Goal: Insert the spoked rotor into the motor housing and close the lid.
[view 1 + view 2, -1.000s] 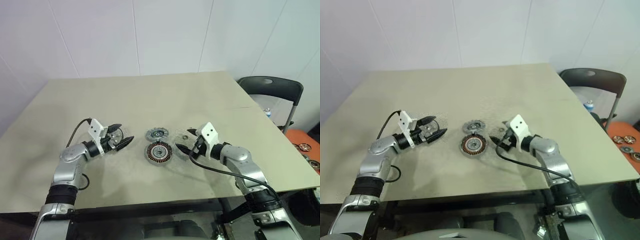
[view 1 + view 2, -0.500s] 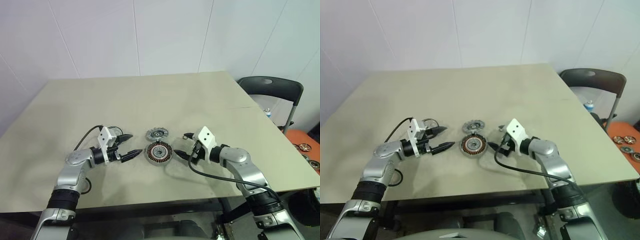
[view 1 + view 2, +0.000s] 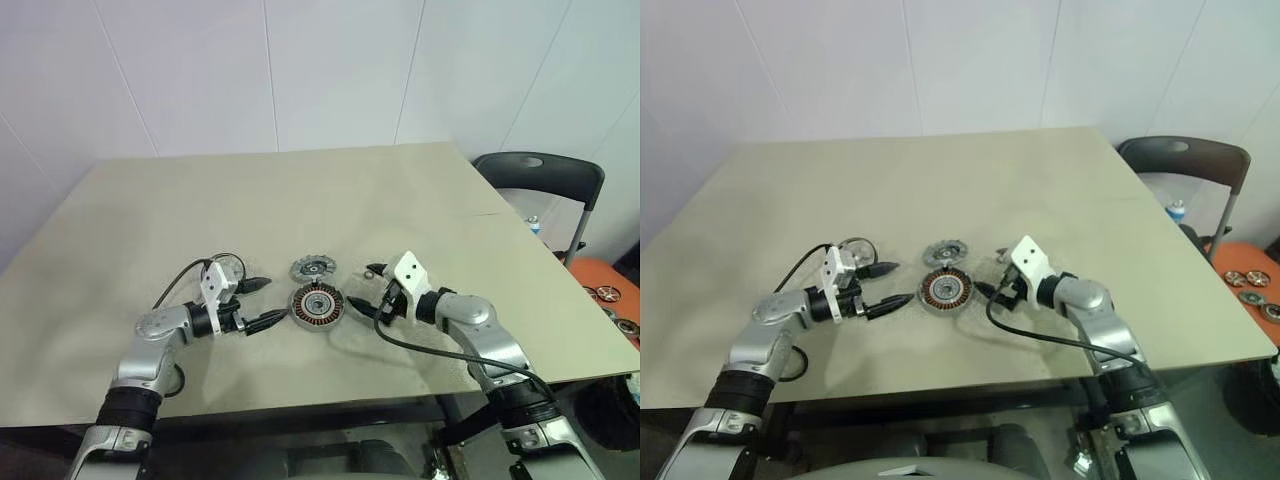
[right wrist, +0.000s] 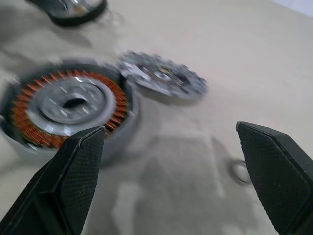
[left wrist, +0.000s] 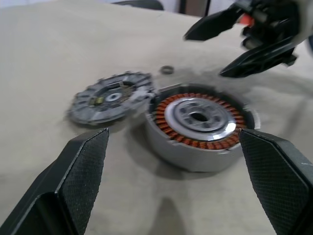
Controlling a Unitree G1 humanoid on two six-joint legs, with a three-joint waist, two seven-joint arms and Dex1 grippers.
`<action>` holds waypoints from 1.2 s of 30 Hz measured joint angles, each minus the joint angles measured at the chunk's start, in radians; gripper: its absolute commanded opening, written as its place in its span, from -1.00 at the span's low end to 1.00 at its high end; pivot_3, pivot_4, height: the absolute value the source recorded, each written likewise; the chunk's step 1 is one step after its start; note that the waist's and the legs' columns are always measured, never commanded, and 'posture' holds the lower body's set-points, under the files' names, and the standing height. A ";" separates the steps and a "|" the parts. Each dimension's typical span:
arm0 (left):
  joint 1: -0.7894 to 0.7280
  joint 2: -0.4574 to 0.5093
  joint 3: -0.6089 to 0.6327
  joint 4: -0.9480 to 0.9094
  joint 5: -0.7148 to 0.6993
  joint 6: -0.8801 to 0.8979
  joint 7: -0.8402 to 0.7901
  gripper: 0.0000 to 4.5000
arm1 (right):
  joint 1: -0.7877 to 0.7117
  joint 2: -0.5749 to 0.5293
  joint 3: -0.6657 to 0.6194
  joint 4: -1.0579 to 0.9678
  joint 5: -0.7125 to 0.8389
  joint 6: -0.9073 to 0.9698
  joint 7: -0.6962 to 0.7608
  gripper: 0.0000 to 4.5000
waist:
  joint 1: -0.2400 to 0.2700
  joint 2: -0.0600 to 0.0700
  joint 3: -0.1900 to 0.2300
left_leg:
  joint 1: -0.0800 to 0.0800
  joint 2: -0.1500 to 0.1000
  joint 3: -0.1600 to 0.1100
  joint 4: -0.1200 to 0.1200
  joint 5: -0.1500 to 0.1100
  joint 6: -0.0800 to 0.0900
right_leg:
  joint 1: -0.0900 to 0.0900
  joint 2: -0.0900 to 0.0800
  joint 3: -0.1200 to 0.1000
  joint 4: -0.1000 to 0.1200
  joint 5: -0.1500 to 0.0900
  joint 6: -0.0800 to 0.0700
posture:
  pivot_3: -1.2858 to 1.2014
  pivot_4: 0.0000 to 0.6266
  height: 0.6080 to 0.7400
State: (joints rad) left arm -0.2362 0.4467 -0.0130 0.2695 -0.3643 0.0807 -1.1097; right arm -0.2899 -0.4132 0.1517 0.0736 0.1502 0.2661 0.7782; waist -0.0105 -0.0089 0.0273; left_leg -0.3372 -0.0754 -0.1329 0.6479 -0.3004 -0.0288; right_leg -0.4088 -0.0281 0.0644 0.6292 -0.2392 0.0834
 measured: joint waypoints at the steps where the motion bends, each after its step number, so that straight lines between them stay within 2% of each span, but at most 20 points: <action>1: 0.000 0.000 0.000 -0.004 -0.006 0.003 -0.001 1.00 | 0.000 0.003 0.000 0.000 0.007 0.006 0.003 0.99 | 0.000 0.000 0.000 | 0.000 0.000 0.000 0.000 0.000 0.000 | 0.000 0.000 0.000 0.000 0.000 0.000 | 0.03 -1.00 1.00; 6: 0.004 0.002 0.003 -0.010 -0.018 0.004 -0.001 1.00 | -0.007 0.005 -0.006 0.012 0.011 0.033 -0.022 0.99 | 0.001 0.000 0.000 | 0.000 0.000 0.000 0.000 0.000 0.000 | 0.000 0.000 0.000 0.000 0.000 0.000 | 0.03 -1.00 1.00; 15: -0.001 -0.001 -0.003 0.025 0.012 -0.013 0.024 1.00 | -0.104 0.056 -0.030 0.167 -0.066 0.073 -0.208 0.99 | 0.000 0.000 0.000 | 0.000 0.000 0.000 0.000 0.000 0.000 | -0.001 0.000 0.000 0.000 0.000 0.000 | 0.03 -1.00 1.00; 19: -0.007 -0.003 -0.004 0.043 0.032 -0.031 0.034 1.00 | -0.155 0.115 -0.020 0.263 -0.103 0.120 -0.278 0.99 | -0.001 0.000 0.000 | 0.000 0.000 0.000 0.000 0.000 0.000 | -0.001 0.000 0.000 0.000 0.000 0.000 | 0.03 -1.00 1.00; 26: -0.006 -0.016 -0.005 0.047 0.053 -0.054 0.047 1.00 | -0.201 0.180 -0.013 0.336 -0.119 0.133 -0.323 0.99 | -0.002 0.000 0.000 | 0.000 0.000 0.000 0.000 0.000 0.000 | -0.001 0.000 0.000 0.001 0.000 0.000 | 0.03 -1.00 1.00; 36: -0.003 -0.026 -0.024 0.046 0.080 -0.068 0.050 1.00 | -0.209 0.173 -0.078 0.366 -0.073 0.171 -0.310 0.99 | -0.001 0.001 0.000 | 0.000 0.000 0.000 0.000 0.000 0.000 | -0.001 0.000 0.000 0.001 0.000 0.000 | 0.03 -1.00 1.00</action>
State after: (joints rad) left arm -0.2387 0.4207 -0.0372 0.3155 -0.2841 0.0127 -1.0600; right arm -0.4987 -0.2399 0.0734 0.4394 0.0776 0.4373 0.4678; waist -0.0114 -0.0082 0.0271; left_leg -0.3372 -0.0759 -0.1325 0.6476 -0.3003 -0.0289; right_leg -0.4094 -0.0282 0.0647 0.6298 -0.2390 0.0832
